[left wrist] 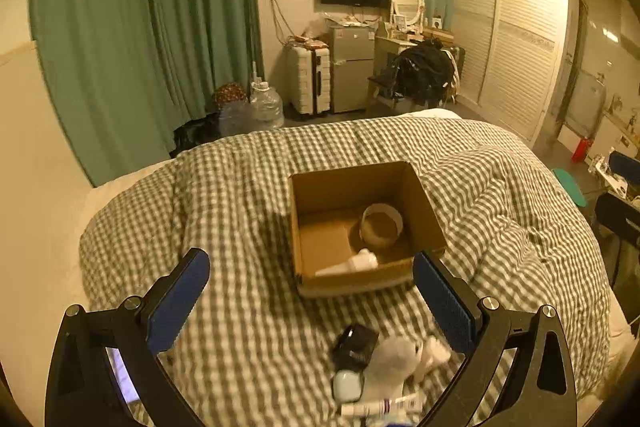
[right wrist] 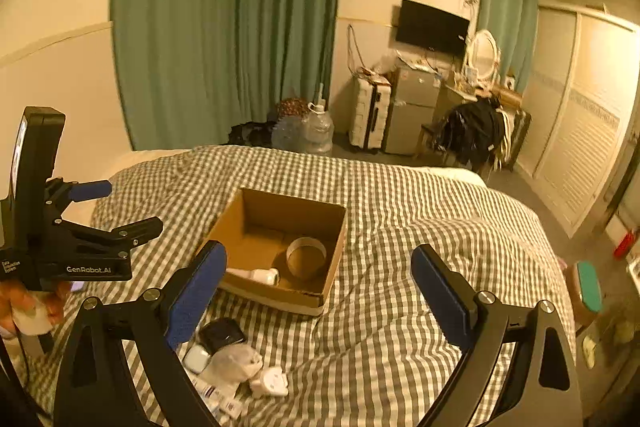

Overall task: Organize objects
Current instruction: 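Withdraw both tools from the box back toward the pile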

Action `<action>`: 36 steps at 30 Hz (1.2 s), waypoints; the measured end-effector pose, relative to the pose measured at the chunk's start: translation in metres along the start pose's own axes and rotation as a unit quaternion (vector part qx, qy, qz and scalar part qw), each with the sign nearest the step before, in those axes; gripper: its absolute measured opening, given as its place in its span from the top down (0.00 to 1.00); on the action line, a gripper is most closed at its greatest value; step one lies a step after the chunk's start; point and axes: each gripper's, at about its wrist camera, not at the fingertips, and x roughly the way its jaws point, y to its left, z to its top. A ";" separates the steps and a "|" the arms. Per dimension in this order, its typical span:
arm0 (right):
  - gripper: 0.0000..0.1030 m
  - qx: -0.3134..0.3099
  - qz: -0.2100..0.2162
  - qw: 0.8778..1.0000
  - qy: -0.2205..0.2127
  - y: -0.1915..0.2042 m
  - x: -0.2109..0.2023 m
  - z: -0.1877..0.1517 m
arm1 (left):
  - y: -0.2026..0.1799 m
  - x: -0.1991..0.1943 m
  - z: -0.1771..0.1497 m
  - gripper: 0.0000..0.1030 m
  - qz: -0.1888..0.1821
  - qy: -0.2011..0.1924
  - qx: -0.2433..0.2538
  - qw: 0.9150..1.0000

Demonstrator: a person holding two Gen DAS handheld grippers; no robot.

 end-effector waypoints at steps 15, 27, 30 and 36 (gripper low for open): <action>0.09 -0.075 0.046 0.993 0.073 0.030 0.011 -0.086 | -0.018 0.023 -0.103 0.00 0.007 0.070 0.014 0.997; 0.09 -0.044 0.057 0.988 0.139 0.023 0.066 -0.159 | -0.044 0.070 -0.177 0.00 -0.027 0.148 -0.047 0.988; 0.09 -0.041 0.055 0.987 0.145 0.025 0.072 -0.167 | -0.055 0.071 -0.189 0.00 -0.047 0.157 -0.048 0.985; 0.09 -0.036 0.053 0.986 0.156 0.023 0.078 -0.182 | -0.073 0.077 -0.212 0.00 -0.050 0.178 -0.019 0.983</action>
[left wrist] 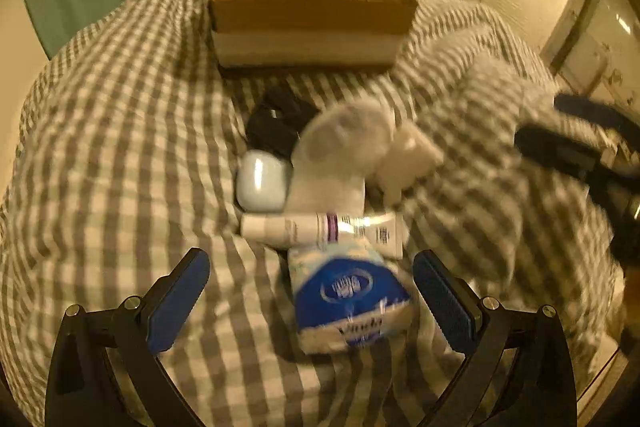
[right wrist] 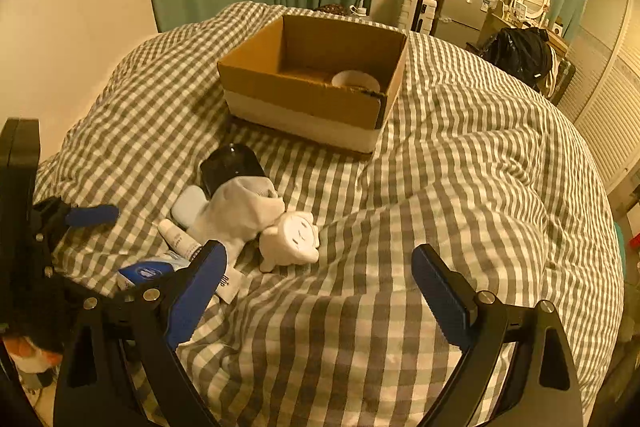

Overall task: Organize objects
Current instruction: 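Withdraw both tools from the box back toward the pile, then grasp the blue Vinda tissue pack with the left tool while the right tool grasps the figurine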

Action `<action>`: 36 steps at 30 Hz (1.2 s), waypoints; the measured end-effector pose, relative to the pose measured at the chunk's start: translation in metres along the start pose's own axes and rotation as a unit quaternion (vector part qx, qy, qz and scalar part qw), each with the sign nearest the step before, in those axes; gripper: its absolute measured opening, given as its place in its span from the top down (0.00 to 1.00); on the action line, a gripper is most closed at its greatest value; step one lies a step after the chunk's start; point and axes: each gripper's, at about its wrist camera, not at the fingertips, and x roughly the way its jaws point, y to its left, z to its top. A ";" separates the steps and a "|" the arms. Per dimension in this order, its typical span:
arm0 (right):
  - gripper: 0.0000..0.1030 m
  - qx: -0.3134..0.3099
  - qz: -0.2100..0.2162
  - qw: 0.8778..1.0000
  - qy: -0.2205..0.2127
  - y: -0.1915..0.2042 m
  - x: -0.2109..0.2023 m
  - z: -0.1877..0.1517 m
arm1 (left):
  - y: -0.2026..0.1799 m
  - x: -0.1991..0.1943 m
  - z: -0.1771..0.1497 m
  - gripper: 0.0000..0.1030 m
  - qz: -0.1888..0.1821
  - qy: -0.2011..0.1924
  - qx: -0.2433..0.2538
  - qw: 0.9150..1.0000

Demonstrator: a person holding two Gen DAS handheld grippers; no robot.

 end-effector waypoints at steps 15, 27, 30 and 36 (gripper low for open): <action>0.09 -0.049 0.007 0.999 -0.004 0.011 0.015 0.007 | 0.019 -0.013 0.000 0.49 -0.039 -0.040 -0.021 0.998; 0.14 -0.113 0.059 0.985 0.116 0.019 0.105 0.021 | 0.050 -0.018 0.030 0.49 0.030 -0.079 -0.028 0.996; 0.24 -0.125 0.068 0.979 0.144 0.024 0.125 0.017 | 0.050 -0.008 0.031 0.49 0.030 -0.069 -0.029 0.997; 0.40 -0.140 0.078 0.972 0.172 0.033 0.143 0.014 | 0.050 0.005 0.032 0.49 0.030 -0.053 -0.024 0.998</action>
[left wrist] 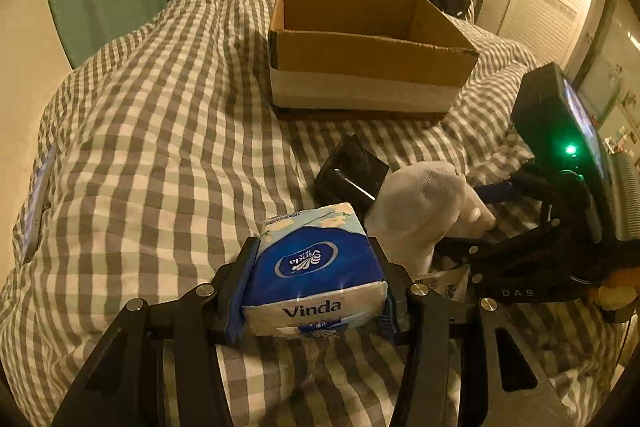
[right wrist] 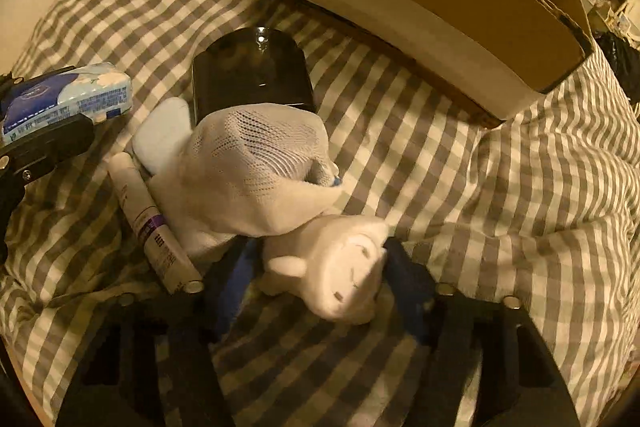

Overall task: Organize objects
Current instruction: 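Grasp the blue Vinda tissue pack with the left tool while the right tool grasps the figurine, then carry the tissue pack and figurine into the box and release both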

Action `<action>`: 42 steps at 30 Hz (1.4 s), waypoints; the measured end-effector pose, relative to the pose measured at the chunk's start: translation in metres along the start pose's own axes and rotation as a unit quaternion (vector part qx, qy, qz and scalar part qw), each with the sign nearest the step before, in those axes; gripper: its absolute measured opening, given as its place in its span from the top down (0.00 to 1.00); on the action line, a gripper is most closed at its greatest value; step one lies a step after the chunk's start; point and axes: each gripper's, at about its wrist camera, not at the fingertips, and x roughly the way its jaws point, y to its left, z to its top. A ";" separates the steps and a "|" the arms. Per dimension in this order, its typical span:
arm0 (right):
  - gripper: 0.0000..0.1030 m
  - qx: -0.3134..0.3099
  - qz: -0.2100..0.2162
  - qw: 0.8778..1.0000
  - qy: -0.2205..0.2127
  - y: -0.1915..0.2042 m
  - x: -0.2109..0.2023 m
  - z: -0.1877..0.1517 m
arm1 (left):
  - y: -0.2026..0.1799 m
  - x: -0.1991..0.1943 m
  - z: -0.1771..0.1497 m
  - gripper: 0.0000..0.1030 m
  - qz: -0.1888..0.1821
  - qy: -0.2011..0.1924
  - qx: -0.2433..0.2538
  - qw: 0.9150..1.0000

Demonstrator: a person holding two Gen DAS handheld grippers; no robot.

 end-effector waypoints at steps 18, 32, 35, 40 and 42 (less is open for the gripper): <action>0.41 -0.021 -0.068 0.994 -0.084 0.034 -0.126 -0.024 | -0.002 -0.060 0.009 0.49 -0.040 -0.020 0.013 0.999; 0.41 0.004 -0.089 0.983 -0.161 0.043 -0.223 -0.018 | -0.013 -0.119 0.080 0.49 -0.068 -0.055 0.064 0.994; 0.41 0.016 -0.100 0.976 -0.193 0.033 -0.245 -0.002 | -0.011 -0.126 0.112 0.49 -0.071 -0.074 0.065 0.993; 0.41 0.049 -0.108 0.965 -0.235 0.007 -0.267 0.034 | -0.011 -0.121 0.167 0.49 -0.072 -0.092 0.061 0.991; 0.41 0.067 -0.111 0.960 -0.247 -0.010 -0.270 0.053 | -0.010 -0.115 0.190 0.49 -0.064 -0.102 0.059 0.991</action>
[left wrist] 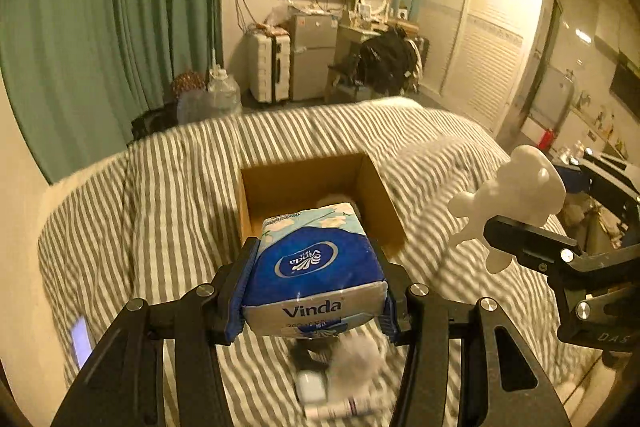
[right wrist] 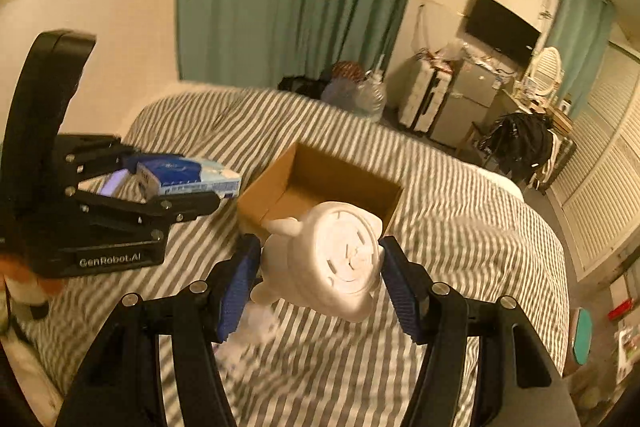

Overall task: Organize objects
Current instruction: 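Carry the tissue pack and figurine into the box and release both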

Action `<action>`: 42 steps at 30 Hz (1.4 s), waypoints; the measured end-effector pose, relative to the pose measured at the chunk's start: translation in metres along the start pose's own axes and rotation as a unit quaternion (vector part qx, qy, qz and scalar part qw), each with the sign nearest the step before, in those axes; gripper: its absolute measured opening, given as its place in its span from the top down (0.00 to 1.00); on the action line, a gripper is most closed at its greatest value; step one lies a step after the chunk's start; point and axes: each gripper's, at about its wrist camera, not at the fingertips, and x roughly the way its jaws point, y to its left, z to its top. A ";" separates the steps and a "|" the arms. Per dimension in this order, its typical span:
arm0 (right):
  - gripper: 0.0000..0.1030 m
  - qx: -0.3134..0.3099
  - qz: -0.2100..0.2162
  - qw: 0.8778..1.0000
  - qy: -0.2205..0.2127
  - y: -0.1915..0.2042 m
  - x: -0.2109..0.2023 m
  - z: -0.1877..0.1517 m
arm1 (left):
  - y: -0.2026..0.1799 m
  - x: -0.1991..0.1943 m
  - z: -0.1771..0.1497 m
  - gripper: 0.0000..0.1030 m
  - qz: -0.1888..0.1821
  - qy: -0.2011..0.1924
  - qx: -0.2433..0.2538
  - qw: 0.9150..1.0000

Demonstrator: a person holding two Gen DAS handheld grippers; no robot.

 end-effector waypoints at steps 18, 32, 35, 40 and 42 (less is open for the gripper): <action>0.41 0.083 0.003 0.996 0.045 -0.073 0.196 0.071 | 0.047 0.192 0.028 0.49 -0.002 0.065 -0.032 0.997; 0.40 0.105 0.026 0.991 0.075 -0.084 0.280 0.034 | 0.043 0.246 0.002 0.42 0.000 0.080 0.003 0.997; 0.34 0.117 0.024 0.991 0.060 -0.083 0.267 0.033 | 0.041 0.238 0.004 0.21 -0.005 0.076 -0.008 0.997; 0.11 0.141 0.019 0.989 0.039 -0.091 0.236 0.042 | 0.036 0.203 0.021 0.06 0.004 0.042 -0.006 0.999; 0.08 0.144 0.007 0.989 0.027 -0.093 0.218 0.046 | 0.033 0.180 0.031 0.06 0.014 0.024 -0.003 1.000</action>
